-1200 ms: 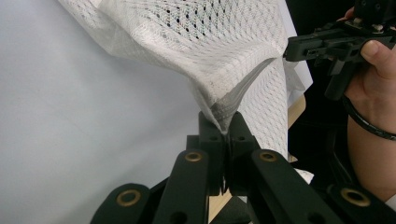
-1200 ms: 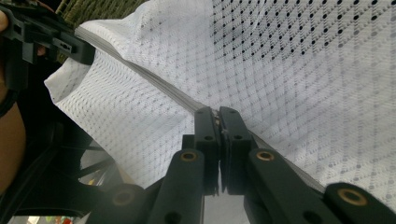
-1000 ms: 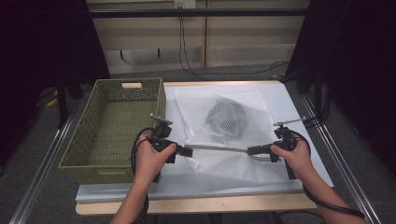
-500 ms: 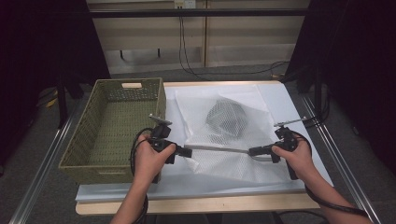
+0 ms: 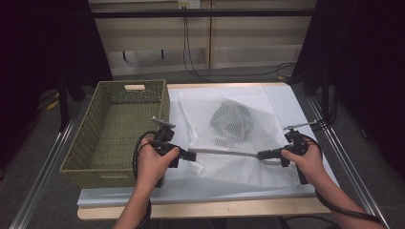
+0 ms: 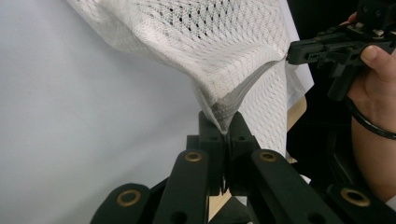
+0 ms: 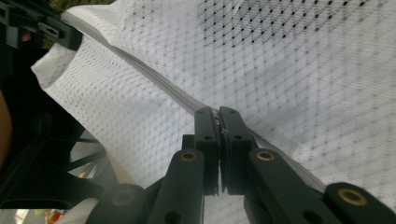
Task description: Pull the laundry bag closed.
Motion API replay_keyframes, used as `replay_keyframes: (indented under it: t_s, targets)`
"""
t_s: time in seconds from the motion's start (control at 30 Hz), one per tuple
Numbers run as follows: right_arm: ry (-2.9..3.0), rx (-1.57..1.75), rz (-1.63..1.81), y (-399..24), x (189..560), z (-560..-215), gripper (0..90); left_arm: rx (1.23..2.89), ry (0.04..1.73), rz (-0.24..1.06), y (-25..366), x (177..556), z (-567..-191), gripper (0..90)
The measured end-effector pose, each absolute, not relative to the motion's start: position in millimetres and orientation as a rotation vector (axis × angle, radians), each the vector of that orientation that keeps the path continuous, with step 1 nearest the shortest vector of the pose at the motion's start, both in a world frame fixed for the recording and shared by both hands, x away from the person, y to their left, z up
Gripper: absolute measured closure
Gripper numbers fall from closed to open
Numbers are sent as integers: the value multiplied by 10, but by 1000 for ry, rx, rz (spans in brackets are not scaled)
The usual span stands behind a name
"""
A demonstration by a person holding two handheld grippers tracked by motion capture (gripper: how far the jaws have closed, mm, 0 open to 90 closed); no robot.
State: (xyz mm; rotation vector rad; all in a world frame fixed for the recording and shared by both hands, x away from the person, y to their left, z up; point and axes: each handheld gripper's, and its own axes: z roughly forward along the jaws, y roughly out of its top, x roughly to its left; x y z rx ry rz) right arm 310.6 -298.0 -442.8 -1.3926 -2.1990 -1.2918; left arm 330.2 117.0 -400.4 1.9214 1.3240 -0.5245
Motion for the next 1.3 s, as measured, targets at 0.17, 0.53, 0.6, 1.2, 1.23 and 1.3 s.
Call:
replay_keyframes:
  t_s: [0.17, 0.53, 0.6, 1.2, 1.23, 1.3]
  targets:
    - [-2188, -1395, -1296, -3011, 3098, -4435, 878, 1926, 1323, -526, 1171, 3303, -4007, 880]
    - [-2189, -1425, -1283, -3075, 3063, -4442, 878, 1937, 1329, -512, 1196, 3310, -3992, 880]
    - [-2204, -1440, -1286, -3083, 3064, -4439, 878, 1938, 1328, -506, 1209, 3310, -3994, 880]
    - [-2160, -1457, -1319, -3203, 3034, -4450, 878, 1930, 1319, -531, 1217, 3314, -3982, 880]
    - [-2159, -1458, -1322, -3207, 3036, -4451, 878, 1931, 1324, -521, 1218, 3312, -3982, 880]
    - [-2161, -1467, -1320, -3215, 3038, -4450, 878, 1930, 1321, -530, 1230, 3316, -3984, 880]
